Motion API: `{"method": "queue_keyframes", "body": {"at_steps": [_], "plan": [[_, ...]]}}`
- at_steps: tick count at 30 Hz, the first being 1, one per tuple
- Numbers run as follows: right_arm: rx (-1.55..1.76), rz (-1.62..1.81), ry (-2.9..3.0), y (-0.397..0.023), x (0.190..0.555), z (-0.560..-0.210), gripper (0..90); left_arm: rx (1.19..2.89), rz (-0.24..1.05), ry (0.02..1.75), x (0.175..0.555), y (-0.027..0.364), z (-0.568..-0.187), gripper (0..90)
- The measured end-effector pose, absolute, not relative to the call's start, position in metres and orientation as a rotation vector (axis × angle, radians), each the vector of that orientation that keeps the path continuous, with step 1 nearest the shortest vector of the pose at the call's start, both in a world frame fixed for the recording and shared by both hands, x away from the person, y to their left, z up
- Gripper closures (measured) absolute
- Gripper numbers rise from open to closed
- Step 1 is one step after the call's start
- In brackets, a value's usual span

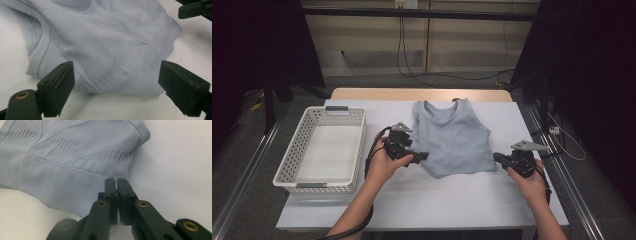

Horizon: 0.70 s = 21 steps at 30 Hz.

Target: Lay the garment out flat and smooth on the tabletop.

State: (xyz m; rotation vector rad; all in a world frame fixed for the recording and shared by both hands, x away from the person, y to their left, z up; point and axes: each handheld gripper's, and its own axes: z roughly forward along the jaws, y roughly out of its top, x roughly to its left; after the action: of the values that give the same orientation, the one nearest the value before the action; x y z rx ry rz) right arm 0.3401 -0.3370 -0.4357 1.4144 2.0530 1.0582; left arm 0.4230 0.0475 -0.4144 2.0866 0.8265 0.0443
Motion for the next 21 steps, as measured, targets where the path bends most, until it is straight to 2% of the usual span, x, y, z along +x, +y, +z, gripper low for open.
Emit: {"method": "queue_keyframes", "body": {"at_steps": [7,10,12,18,21], "plan": [[1.378,1.074,2.054,-0.332,0.339,-0.433,82.2,2.1,0.051,0.832,0.42,0.048,-0.418,14.1],[1.362,1.078,2.048,-0.329,0.338,-0.433,75.5,2.099,0.056,0.837,0.419,0.051,-0.418,14.1],[1.356,1.084,2.049,-0.326,0.338,-0.432,65.9,2.095,0.057,0.84,0.418,0.052,-0.418,14.3],[1.346,1.115,2.036,-0.323,0.34,-0.432,47.0,2.104,0.049,0.845,0.419,0.053,-0.423,16.0],[1.347,1.121,2.044,-0.322,0.34,-0.434,41.8,2.123,0.055,0.822,0.418,0.051,-0.424,19.4]]}}
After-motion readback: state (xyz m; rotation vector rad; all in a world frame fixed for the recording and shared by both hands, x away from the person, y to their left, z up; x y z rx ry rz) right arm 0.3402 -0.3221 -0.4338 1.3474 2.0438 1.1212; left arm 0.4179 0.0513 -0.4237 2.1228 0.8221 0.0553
